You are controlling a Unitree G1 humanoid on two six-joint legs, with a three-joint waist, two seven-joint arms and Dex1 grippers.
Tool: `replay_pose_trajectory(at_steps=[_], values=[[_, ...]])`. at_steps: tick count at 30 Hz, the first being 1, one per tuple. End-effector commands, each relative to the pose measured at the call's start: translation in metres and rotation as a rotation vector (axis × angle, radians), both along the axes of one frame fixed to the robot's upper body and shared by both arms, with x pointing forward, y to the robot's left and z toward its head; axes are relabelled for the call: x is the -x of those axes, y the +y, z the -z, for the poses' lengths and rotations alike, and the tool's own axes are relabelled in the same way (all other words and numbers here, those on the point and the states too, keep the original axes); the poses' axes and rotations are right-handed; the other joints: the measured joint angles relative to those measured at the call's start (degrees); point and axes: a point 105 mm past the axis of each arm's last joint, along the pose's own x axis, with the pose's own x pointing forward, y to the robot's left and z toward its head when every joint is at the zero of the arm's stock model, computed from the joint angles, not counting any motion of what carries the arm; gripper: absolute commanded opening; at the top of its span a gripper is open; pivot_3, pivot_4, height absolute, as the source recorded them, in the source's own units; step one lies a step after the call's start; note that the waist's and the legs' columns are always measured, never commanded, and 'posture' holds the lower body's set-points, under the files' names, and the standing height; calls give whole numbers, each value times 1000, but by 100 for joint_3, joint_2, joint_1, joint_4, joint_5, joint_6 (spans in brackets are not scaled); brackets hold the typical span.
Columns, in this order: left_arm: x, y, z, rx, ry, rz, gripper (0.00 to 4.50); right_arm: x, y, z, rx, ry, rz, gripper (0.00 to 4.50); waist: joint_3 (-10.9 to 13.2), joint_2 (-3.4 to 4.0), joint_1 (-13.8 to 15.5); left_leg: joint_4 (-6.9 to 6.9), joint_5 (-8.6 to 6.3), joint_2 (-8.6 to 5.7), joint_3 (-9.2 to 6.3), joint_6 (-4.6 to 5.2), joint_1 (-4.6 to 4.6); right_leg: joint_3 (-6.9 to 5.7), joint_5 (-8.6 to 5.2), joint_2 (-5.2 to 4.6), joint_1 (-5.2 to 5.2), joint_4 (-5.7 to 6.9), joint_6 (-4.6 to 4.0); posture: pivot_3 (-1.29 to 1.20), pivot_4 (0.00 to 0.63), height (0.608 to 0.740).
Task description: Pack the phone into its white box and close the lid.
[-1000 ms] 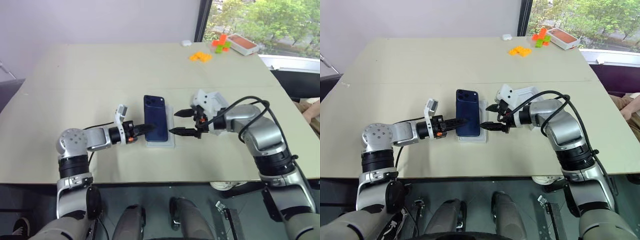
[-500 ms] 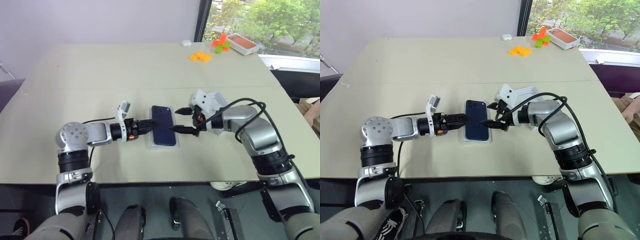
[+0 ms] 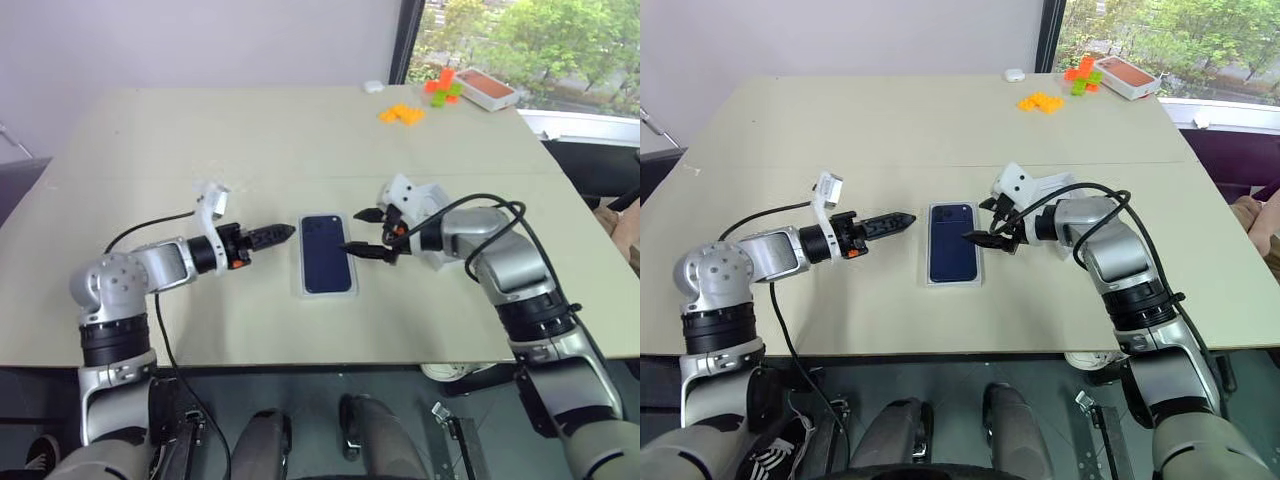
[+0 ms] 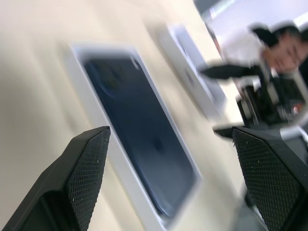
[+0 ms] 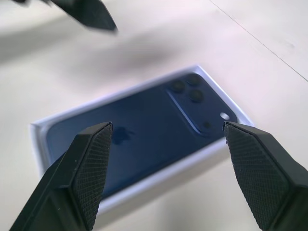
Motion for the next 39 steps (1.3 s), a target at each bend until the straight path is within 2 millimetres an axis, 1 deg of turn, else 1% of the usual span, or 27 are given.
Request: replay_pose_trajectory(at_steps=[1, 2, 4, 5, 6, 7, 11, 13, 14, 17, 18, 24, 27, 35, 39], values=[[-7, 5, 7, -52, -24, -66, 2949, -11, -13, -1, 113, -111, 34, 2545, 0, 0, 10, 0, 0, -1, 1, 1, -1, 0, 0, 0, 0, -2, 0, 0, 150, 740], [-8, 5, 9, -60, -24, -72, 2483, -12, -15, 1, 129, -121, 34, 2071, 0, 0, 12, 0, 0, -3, 2, 1, -2, 0, 0, -1, 1, -3, 0, 0, 150, 740], [-13, 1, 27, -153, -5, -88, 1477, -18, -23, 17, 232, -149, 50, 1027, 0, -1, 12, 1, 1, -4, 4, 3, -5, 1, 0, -2, 0, -6, 1, 0, 150, 740], [-17, -2, 33, -184, 0, -95, 961, -18, -24, 24, 253, -146, 47, 405, 0, -1, 10, 1, 1, -4, 4, 3, -2, 1, 0, -2, 6, -7, 1, 0, 150, 740], [-20, -3, 37, -201, 2, -99, 454, -18, -24, 27, 262, -144, 42, 24, 0, -1, 8, 0, 1, -5, 5, 3, -1, 1, 0, -2, 6, -7, 1, 0, 150, 740], [-22, -4, 38, -205, 0, -100, 61, -17, -23, 28, 260, -141, 38, 0, 0, -1, 6, 0, 1, -5, 6, 3, -1, 1, 0, -2, 6, -7, 1, 0, 150, 740], [-27, -34, 49, -257, 22, -13, 61, -14, -15, 29, 243, -132, 7, 0, 0, -1, 5, 0, 1, -1, 5, 3, -2, 1, 0, 0, 1, -4, 1, 0, 150, 740], [-28, -39, 52, -273, 25, 8, 61, -14, -14, 29, 241, -134, 8, 0, 0, -1, 5, 0, 1, -2, 4, 4, 1, 1, 1, 2, 6, -3, 1, 0, 150, 740], [-28, -39, 52, -278, 24, 11, 61, -14, -14, 29, 241, -135, 8, 0, 0, -1, 4, 1, 2, -2, 4, 4, 1, 1, 0, 2, 6, -4, 1, 0, 150, 740], [-25, -68, 48, -250, 35, 129, 61, -7, -10, 26, 217, -120, -21, 0, 0, -1, 9, 1, 2, -2, 5, 5, 1, 1, 1, 2, 5, -3, 1, 0, 150, 740], [-24, -73, 47, -245, 35, 153, 61, -6, -10, 26, 214, -116, -25, 0, 0, -1, 23, 1, 2, -2, 4, 5, 0, 1, 1, 2, 5, -2, 1, 0, 150, 740], [-17, -99, 46, -233, 27, 249, 61, -7, -36, 23, 270, -115, 10, 0, 0, -1, 19, 1, 1, -13, 3, 10, -3, -1, 0, -3, 8, -7, 3, 0, 150, 740], [-20, -106, 45, -236, 16, 250, 61, -6, -47, 23, 309, -107, 10, 0, 0, -1, 18, 1, 2, -14, 3, 10, -2, -1, 0, -3, 8, -6, 3, 0, 150, 740], [-28, -110, 44, -254, -12, 250, 61, 4, -54, 28, 346, -78, -25, 0, 0, -1, -3, 1, 3, -6, 5, 12, 3, 1, 0, 4, 8, -2, 3, 0, 150, 740], [-27, -111, 44, -240, -4, 258, 61, 0, -57, 29, 358, -95, -2, 0, 0, -1, -3, 2, 4, -6, 7, 13, 3, 1, 0, 6, 9, -1, 3, 0, 150, 740]])
